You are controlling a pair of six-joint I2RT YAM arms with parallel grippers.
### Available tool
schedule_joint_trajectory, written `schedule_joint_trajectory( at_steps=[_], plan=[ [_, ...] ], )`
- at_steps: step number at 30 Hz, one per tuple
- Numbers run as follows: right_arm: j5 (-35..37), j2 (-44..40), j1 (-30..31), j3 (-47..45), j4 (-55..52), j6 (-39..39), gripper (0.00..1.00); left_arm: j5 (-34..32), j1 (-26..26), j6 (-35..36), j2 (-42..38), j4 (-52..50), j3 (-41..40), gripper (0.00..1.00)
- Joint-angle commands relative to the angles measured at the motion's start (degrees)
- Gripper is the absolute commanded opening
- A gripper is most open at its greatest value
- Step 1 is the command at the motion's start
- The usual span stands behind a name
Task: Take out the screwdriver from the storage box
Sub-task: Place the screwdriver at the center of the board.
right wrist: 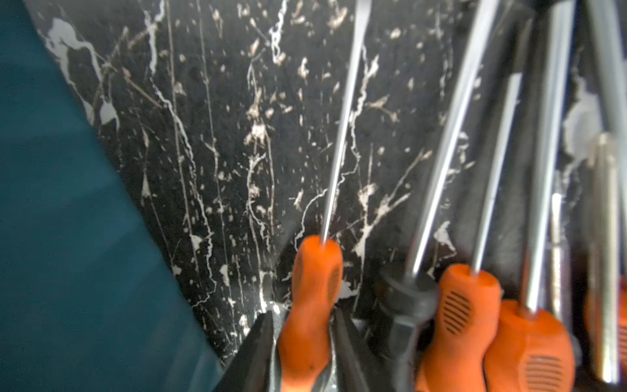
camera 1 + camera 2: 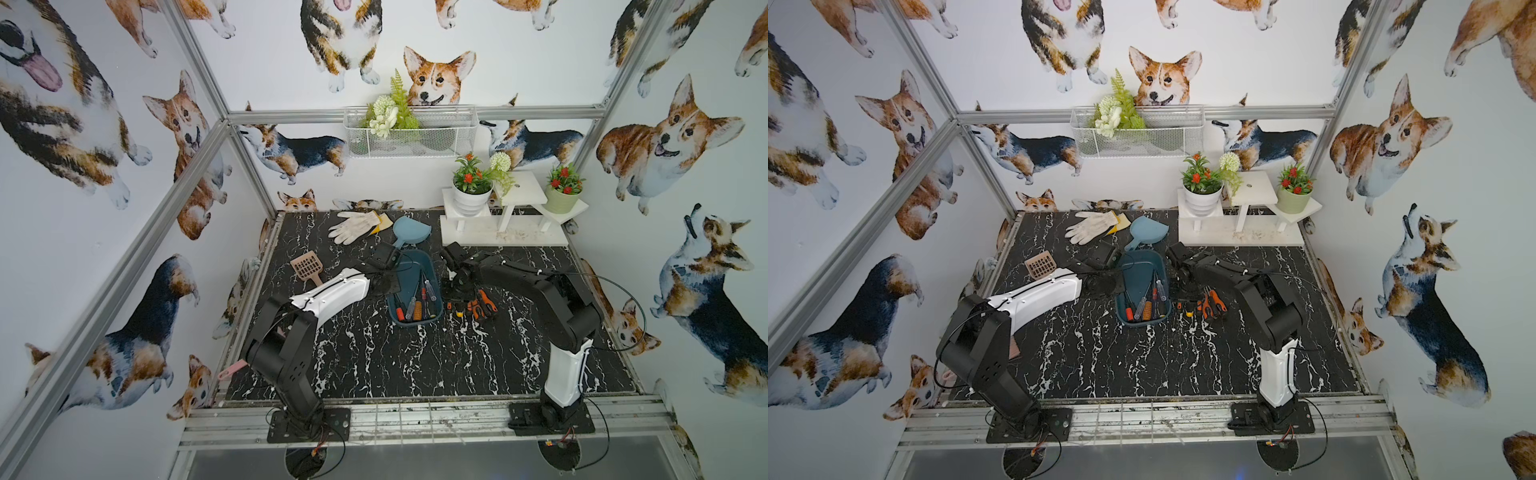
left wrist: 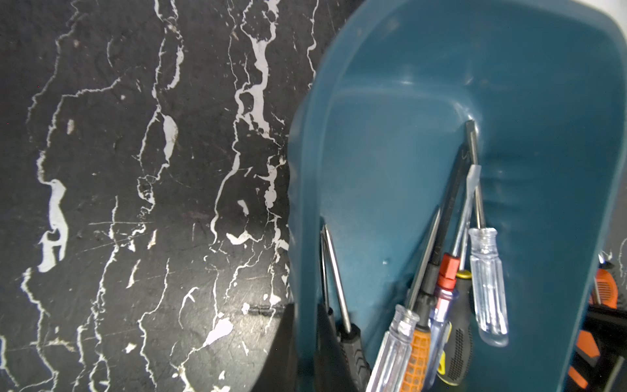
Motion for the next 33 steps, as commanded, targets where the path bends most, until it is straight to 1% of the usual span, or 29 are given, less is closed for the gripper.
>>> schedule_joint_trajectory(
  at_steps=[1, 11, 18, 28, 30, 33],
  plan=[
    [1.2, -0.9, 0.0, 0.2, -1.7, -0.5, 0.41, 0.1, 0.2, 0.3, 0.0, 1.2, 0.7, 0.00],
    [1.8, -4.7, 0.1, -1.0, 0.1, -0.7, 0.49, -0.1, 0.2, 0.5, -1.0, 1.2, 0.3, 0.00],
    [2.8, -9.4, 0.1, -2.2, 2.5, -1.3, 0.56, -0.7, 0.4, 0.7, -1.3, 1.2, 0.3, 0.00],
    [1.9, -14.6, 0.9, -0.9, 1.3, -4.2, 0.57, 0.0, 0.4, 0.9, -1.3, 2.1, 0.0, 0.00],
    [1.7, -15.2, 1.2, -0.8, 1.2, -4.5, 0.57, -0.1, 0.4, 0.8, -3.0, 2.1, 0.0, 0.00],
    [-1.4, -16.5, 2.2, -0.7, 2.3, -5.6, 0.57, 0.0, 0.4, 0.6, -3.0, 2.5, -0.1, 0.00]
  ],
)
